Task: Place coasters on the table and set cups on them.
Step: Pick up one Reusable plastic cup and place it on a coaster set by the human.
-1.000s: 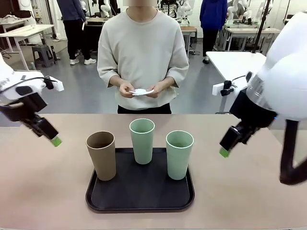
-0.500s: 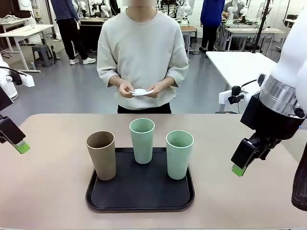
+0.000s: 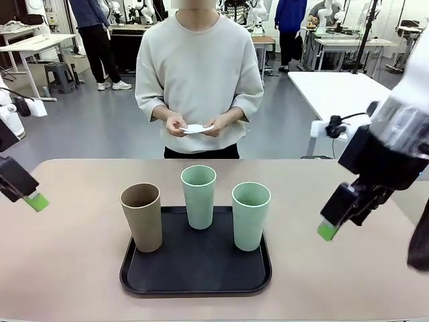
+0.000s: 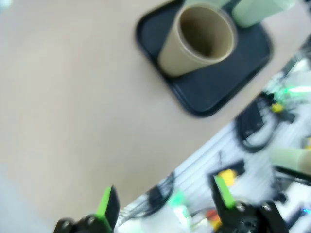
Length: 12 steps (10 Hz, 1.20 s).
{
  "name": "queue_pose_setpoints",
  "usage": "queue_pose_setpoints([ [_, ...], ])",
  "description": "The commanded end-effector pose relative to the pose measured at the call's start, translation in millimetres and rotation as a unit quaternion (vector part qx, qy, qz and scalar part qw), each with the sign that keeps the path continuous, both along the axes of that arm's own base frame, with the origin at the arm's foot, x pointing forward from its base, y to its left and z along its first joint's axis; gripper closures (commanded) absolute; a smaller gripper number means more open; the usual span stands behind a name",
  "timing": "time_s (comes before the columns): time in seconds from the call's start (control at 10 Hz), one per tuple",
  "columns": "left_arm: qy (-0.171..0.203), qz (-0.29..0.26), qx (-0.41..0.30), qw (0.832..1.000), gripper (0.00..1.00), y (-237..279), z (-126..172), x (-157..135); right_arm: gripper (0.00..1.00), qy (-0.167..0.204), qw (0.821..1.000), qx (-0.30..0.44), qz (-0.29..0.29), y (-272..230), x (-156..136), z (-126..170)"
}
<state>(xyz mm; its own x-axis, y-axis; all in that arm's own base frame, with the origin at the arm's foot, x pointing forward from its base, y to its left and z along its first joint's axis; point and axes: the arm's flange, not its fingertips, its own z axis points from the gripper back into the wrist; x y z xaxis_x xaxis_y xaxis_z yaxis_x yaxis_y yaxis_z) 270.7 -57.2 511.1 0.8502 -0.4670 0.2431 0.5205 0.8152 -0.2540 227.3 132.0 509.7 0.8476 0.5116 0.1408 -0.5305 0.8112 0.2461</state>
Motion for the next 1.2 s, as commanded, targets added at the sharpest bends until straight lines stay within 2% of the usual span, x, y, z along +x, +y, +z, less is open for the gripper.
queue_pose_setpoints([
  [0.0,0.049,0.015,-0.179,0.982,0.00,29.1,1.1,19.2,0.00,0.077,0.973,0.212,-0.046,-44.0,21.9,-15.7],
  [0.1,0.082,0.033,-0.287,0.954,0.00,53.6,-10.6,32.8,0.00,0.103,0.945,0.298,-0.085,-76.8,29.5,-22.7],
  [0.2,0.114,0.054,-0.362,0.924,0.00,74.3,-27.0,37.4,0.00,0.163,0.915,0.350,-0.121,-104.3,29.6,-31.4],
  [0.5,0.174,0.098,-0.416,0.887,0.00,124.1,-70.8,44.2,0.00,0.193,0.867,0.428,-0.170,-172.1,17.5,-52.7],
  [0.7,0.174,0.109,-0.448,0.870,0.00,151.7,-86.6,38.9,0.00,0.205,0.860,0.436,-0.164,-202.7,6.4,-59.3],
  [0.9,0.159,0.128,-0.461,0.864,0.00,182.4,-85.3,22.9,0.00,0.211,0.868,0.414,-0.173,-219.9,-4.7,-61.2],
  [1.1,0.139,0.141,-0.468,0.861,0.00,206.1,-78.7,9.8,0.00,0.191,0.871,0.403,-0.207,-239.2,-13.1,-61.1],
])
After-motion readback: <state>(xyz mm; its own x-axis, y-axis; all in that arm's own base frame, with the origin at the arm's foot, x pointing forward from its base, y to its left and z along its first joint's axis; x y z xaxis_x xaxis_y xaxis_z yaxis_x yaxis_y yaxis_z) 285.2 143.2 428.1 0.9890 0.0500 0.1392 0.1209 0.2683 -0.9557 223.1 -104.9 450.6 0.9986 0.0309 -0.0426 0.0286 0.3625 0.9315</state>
